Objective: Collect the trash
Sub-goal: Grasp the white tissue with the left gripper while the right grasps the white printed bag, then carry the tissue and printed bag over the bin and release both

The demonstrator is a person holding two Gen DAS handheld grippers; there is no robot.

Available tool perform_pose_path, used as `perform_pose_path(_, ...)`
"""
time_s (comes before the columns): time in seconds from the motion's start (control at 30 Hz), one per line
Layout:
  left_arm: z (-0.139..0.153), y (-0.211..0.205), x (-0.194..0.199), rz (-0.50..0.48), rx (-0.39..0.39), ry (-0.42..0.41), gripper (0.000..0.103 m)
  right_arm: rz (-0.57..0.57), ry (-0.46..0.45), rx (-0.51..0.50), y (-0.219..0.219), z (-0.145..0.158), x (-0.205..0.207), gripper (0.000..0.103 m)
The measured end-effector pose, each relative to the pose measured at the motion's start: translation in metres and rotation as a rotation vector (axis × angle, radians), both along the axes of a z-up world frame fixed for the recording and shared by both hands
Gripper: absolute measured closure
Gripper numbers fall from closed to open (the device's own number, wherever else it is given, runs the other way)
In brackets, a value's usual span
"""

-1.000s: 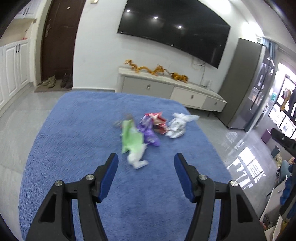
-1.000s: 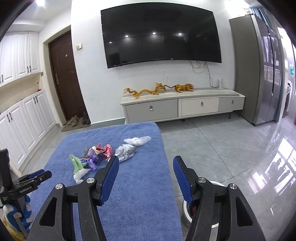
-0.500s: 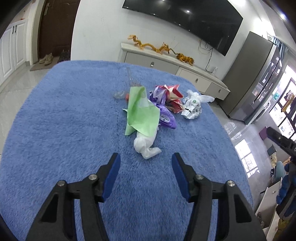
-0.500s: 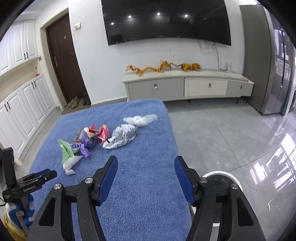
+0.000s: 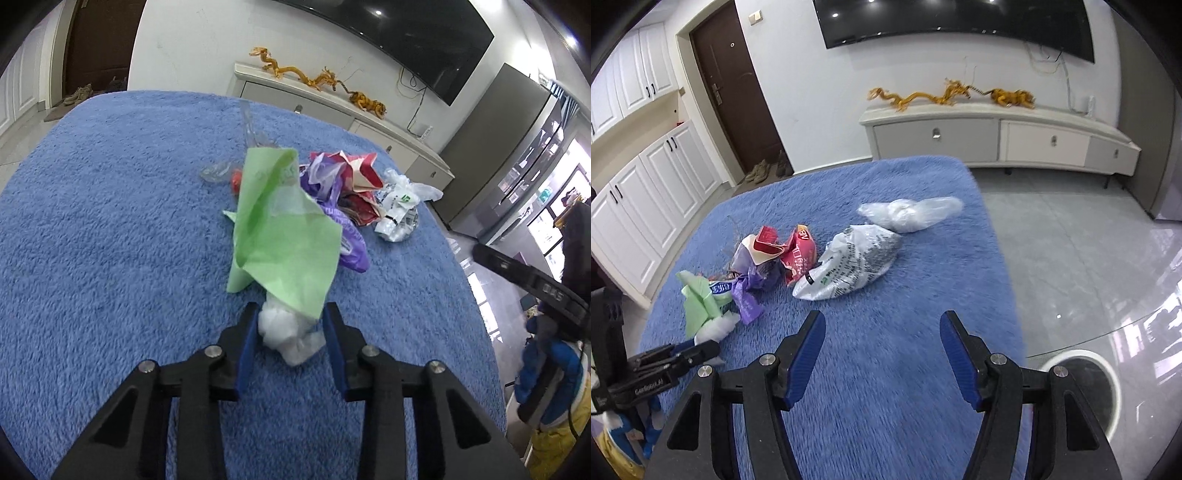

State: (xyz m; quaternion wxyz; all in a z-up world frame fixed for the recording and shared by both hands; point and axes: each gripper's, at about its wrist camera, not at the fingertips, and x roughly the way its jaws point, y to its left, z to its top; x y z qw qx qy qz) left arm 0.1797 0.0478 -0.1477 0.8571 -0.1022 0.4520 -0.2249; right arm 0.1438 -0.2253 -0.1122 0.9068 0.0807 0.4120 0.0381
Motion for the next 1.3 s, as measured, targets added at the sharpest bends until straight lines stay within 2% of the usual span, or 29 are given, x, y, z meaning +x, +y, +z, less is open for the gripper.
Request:
perform_pose_path(0.17,-0.003,-0.003,0.000,-0.006,0.002,-0.035,0.074,0.026,0.003,0.039,0.008,-0.009,0.029,0.032)
perform_pose_path(0.4,-0.008,0.001,0.001,-0.009,-0.040,-0.026,0.080,0.031,0.007,0.046,0.017,-0.020,0.065,0.031)
perform_pose_path(0.53,-0.007,0.002,-0.002,-0.017,-0.030,-0.030,0.081,-0.006,0.028,0.106,0.013,-0.031,0.081,0.031)
perform_pose_path(0.6,-0.005,0.000,-0.005,-0.028,-0.027,-0.033,0.082,-0.016,0.038,0.131,0.010,-0.037,0.083,0.055)
perform_pose_path(0.63,-0.005,0.000,-0.007,-0.031,-0.027,-0.033,0.082,-0.020,0.052,0.144,0.007,-0.040,0.083,0.056)
perform_pose_path(0.7,-0.004,-0.002,-0.012,-0.042,-0.023,-0.032,0.082,-0.022,0.046,0.154,0.003,-0.039,0.079,0.061)
perform_pose_path(0.8,-0.004,-0.003,-0.022,-0.063,-0.027,-0.023,0.082,-0.013,0.038,0.158,-0.001,-0.034,0.065,0.063)
perform_pose_path(1.0,-0.001,-0.006,-0.051,-0.093,-0.017,-0.005,0.082,0.005,-0.002,0.152,-0.008,-0.018,0.029,0.064)
perform_pose_path(1.2,0.017,-0.010,-0.078,-0.101,0.011,-0.043,0.082,0.071,-0.047,0.198,-0.014,0.002,-0.019,0.064)
perform_pose_path(1.3,0.025,-0.014,-0.087,-0.099,0.028,-0.056,0.082,0.100,-0.066,0.181,-0.013,0.012,-0.045,0.064)
